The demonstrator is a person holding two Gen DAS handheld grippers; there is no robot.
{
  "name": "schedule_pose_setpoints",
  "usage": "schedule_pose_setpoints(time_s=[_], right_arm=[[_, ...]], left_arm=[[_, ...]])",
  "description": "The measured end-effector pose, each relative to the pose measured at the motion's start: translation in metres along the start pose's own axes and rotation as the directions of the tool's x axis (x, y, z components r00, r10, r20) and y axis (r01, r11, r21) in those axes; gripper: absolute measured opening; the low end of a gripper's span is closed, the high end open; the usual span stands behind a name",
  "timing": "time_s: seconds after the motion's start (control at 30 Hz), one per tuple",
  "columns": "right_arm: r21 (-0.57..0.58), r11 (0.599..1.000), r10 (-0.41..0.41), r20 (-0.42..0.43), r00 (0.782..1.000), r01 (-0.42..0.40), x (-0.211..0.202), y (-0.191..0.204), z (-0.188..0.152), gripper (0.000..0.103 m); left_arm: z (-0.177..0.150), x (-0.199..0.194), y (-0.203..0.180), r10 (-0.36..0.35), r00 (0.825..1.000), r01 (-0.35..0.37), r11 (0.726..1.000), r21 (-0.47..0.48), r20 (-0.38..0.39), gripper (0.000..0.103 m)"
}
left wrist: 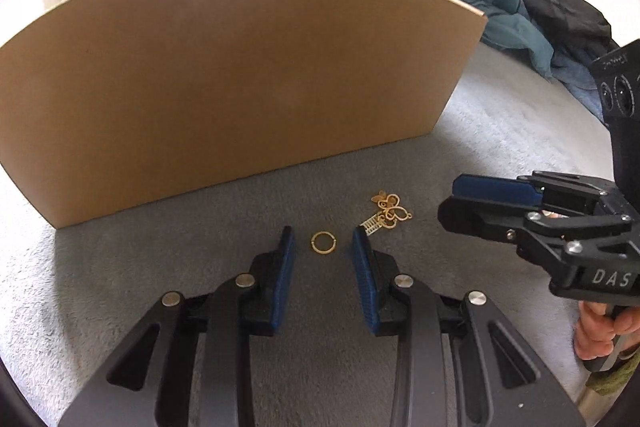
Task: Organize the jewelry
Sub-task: 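Withdraw from the box and lower the left tool around the gold ring, then lower the right tool onto the gold butterfly pendant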
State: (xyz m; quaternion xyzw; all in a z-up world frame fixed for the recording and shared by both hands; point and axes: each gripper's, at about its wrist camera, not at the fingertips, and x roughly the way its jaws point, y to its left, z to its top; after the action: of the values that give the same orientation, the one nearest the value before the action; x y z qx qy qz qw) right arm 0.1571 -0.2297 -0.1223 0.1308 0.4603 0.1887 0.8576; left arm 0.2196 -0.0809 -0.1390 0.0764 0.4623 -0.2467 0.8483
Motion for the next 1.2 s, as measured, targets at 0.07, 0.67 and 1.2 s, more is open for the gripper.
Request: schedule_pose_setpoints(time_s=[0.07,0.67,1.2], right_arm=[[0.009,1.0,0.004,-0.002,1.0,-0.004,0.001,-0.002,-0.001,0.033],[0.043,0.999,-0.004,0.003,1.0,0.004,-0.006,-0.009,-0.004,0.034],[-0.059,0.998,-0.027,-0.062,0.998,0.024,0.016,0.014,0.01,0.042]], left_arm=[[0.0,0.003,-0.001,0.007,1.0,-0.007,1.0,0.005,-0.006,0.028],[0.008,0.01,-0.025,0.095,0.995,-0.097,0.994,0.054,0.024,0.011],[-0.006,-0.006,0.011,0.045,0.997,-0.037,0.991,-0.129,0.064,0.011]])
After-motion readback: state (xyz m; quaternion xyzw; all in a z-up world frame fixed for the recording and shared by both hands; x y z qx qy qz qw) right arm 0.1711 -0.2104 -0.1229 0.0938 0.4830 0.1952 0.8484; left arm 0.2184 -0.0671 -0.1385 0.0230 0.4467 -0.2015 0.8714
